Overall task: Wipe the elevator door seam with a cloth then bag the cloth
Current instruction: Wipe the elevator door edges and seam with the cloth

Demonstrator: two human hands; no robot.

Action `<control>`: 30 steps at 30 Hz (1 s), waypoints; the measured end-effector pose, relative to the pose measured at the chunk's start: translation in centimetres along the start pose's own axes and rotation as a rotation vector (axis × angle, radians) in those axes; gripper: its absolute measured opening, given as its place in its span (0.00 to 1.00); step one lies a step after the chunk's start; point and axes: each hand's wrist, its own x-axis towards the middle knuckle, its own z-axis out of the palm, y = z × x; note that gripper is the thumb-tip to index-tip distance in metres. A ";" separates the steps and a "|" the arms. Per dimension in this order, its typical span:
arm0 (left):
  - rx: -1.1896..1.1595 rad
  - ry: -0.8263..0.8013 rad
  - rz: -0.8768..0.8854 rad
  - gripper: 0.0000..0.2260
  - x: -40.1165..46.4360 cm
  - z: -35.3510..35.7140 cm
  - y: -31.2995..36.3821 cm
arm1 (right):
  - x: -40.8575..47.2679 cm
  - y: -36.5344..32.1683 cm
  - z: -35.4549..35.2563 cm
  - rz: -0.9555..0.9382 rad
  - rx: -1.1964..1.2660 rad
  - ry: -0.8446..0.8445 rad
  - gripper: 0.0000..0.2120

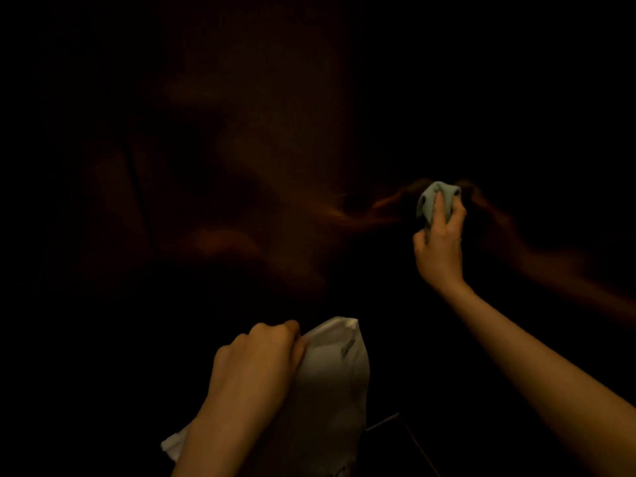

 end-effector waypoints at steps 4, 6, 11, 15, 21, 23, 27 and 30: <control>0.008 0.036 0.042 0.09 -0.2 -0.7 0.0 | -4.1 1.3 0.8 0.030 -0.177 -0.209 0.33; 0.023 0.057 0.059 0.09 -0.2 -1.2 0.0 | -4.0 1.6 0.6 0.014 -0.225 -0.244 0.34; 0.061 0.060 0.090 0.10 0.8 -3.4 -0.1 | 3.1 -1.5 -2.3 -0.041 -0.181 -0.085 0.33; 0.086 0.083 0.132 0.11 1.7 -4.6 0.3 | 3.9 -2.6 -2.8 -0.033 -0.187 -0.053 0.34; 0.161 0.145 0.185 0.10 3.0 -7.3 0.5 | 0.7 -1.5 -1.4 0.005 -0.272 -0.173 0.36; 0.169 0.163 0.201 0.10 3.5 -8.6 0.6 | 1.7 -2.2 -1.7 0.009 -0.300 -0.154 0.35; 0.190 0.194 0.241 0.10 4.5 -11.5 0.9 | 6.0 -4.5 -3.2 -0.019 -0.288 -0.078 0.33; 0.193 0.213 0.239 0.09 5.3 -14.1 1.5 | 8.7 -5.9 -4.6 -0.043 -0.239 -0.078 0.33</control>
